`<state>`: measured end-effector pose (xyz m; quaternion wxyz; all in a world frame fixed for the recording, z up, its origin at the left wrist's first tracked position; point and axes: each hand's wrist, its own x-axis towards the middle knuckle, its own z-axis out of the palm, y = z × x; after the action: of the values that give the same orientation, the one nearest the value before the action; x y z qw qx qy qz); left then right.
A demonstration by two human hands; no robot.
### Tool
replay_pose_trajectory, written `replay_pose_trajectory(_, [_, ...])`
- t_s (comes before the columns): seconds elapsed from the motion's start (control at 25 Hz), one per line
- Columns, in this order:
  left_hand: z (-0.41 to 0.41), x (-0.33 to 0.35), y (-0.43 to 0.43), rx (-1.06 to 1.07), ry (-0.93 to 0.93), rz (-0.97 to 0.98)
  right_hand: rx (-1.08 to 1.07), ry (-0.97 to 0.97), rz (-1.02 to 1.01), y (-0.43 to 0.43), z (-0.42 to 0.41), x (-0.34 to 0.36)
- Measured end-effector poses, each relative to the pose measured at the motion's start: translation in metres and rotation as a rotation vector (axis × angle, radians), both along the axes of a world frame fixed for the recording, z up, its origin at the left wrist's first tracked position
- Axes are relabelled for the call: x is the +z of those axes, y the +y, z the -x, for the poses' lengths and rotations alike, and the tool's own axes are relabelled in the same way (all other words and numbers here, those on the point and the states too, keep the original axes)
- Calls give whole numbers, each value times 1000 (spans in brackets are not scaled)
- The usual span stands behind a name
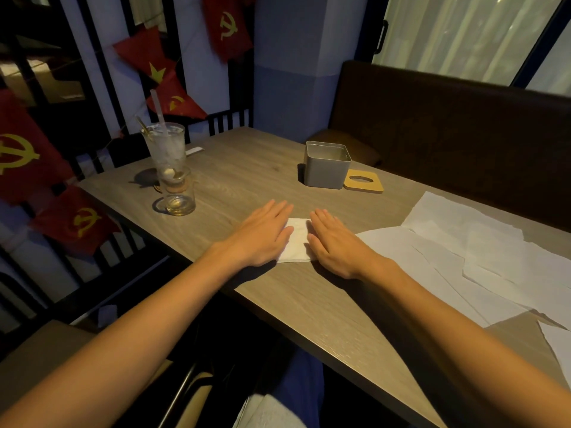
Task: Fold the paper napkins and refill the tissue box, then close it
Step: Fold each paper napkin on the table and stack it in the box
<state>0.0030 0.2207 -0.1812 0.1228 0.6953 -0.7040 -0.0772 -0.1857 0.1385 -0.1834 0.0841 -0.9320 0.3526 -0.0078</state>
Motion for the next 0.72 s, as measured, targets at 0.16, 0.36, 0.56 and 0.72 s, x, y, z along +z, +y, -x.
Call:
replay_pose_trajectory(0.16, [22,-16,-10,-19,-53,-57,67,9,-15,13,-14,-6])
replay_pose_trajectory(0.36, [5,-21,-4,42,-163,-183,-27,133,9,-1,1,-15])
replay_pose_trajectory(0.56, [-11,-12,17,48,-169,-206,-74,104,-49,-2,18,-9])
replay_pose_trajectory(0.72, [-6,1,17,38,-36,-107,-257,-184,-105,-2,-1,7])
